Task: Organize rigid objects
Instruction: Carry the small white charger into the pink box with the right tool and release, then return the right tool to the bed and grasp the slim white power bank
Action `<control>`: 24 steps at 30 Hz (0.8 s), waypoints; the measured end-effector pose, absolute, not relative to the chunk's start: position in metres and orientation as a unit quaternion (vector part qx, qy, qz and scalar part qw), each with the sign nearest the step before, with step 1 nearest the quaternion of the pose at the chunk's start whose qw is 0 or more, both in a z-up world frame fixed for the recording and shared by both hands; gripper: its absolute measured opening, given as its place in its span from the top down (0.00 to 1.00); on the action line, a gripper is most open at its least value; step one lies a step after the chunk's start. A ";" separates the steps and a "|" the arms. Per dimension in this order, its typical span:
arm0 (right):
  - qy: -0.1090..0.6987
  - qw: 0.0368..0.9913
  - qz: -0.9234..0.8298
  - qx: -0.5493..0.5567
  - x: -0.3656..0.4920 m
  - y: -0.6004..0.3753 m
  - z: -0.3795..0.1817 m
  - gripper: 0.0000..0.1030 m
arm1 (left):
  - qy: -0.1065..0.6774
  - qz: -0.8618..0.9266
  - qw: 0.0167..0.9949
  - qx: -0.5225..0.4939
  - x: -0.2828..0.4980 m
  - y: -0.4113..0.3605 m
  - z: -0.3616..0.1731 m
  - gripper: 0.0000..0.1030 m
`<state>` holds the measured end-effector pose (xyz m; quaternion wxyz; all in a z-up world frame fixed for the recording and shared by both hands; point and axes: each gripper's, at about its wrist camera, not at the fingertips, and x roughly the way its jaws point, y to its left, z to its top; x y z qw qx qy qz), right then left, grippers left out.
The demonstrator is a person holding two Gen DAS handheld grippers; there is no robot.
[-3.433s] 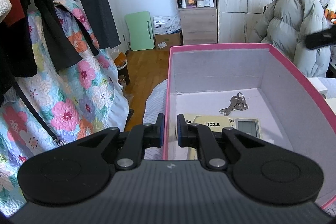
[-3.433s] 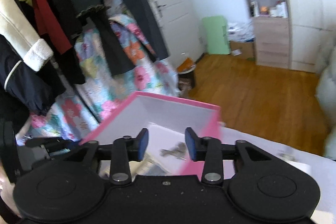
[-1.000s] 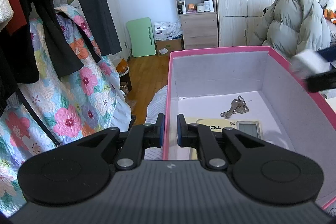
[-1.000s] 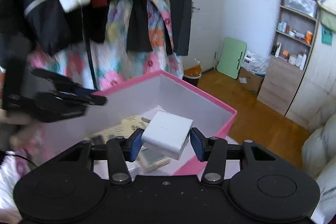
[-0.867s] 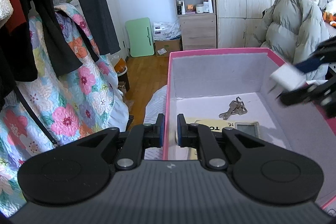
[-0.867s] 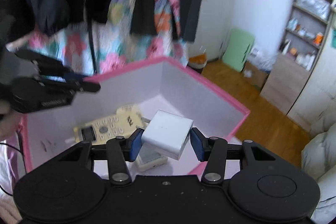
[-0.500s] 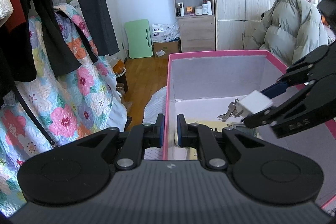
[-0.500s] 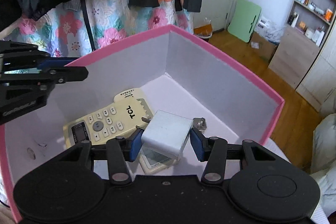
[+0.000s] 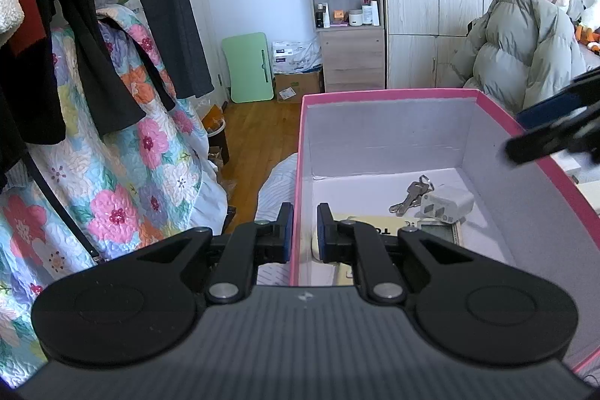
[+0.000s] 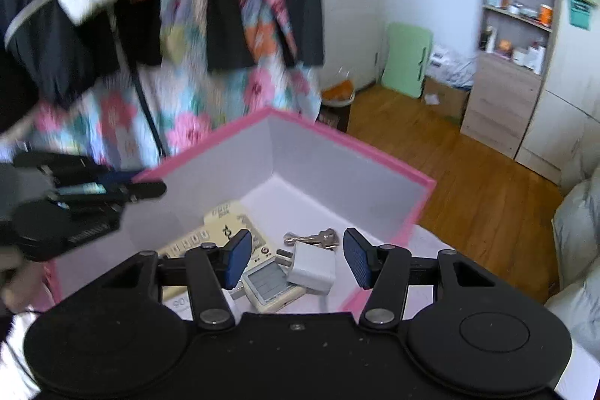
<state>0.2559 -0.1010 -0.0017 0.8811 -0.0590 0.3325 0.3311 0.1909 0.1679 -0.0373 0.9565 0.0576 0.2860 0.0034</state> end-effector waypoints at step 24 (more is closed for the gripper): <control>0.457 0.858 0.235 0.024 0.165 -0.177 -0.110 0.40 | 0.287 0.004 0.956 0.062 0.192 0.168 -0.038 0.89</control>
